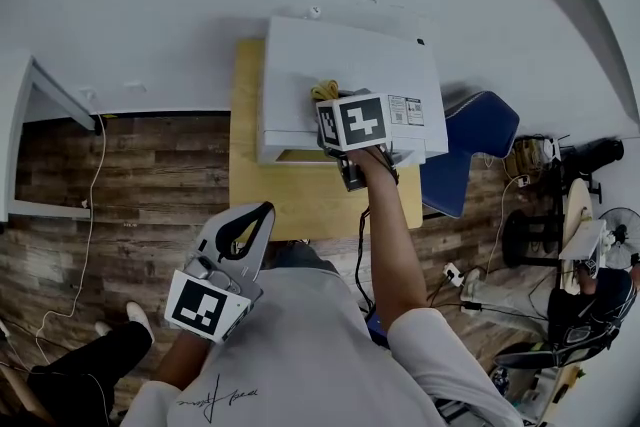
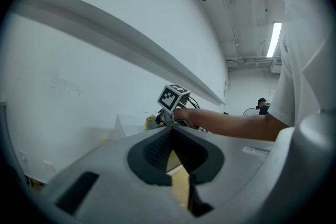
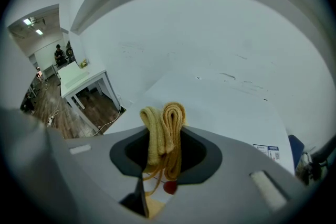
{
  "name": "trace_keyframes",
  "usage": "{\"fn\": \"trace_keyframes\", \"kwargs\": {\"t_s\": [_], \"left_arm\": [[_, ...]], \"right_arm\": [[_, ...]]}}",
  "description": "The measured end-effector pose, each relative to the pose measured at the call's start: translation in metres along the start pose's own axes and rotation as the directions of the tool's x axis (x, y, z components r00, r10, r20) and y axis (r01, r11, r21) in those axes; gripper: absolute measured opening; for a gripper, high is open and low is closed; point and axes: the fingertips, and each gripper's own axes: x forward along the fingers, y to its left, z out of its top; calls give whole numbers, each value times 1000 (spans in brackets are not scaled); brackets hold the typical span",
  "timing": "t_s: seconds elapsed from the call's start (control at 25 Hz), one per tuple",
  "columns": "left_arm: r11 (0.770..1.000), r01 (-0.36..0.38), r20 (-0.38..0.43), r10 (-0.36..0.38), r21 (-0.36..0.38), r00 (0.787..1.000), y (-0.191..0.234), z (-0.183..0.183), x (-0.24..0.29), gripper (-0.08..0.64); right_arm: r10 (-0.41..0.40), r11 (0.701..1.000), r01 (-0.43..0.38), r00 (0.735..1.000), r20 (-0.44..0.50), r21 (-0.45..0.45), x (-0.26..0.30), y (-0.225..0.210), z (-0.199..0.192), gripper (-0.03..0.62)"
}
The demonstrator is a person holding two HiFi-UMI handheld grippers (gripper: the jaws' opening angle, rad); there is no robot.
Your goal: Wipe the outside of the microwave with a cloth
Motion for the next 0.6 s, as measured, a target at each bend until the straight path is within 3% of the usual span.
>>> {"fn": "trace_keyframes", "kwargs": {"t_s": [0.6], "left_arm": [[999,-28,18,29,-16,999,2,3,-3,-3]], "right_arm": [[120,990,-117,992,36,-74,7,67,17,121]]}}
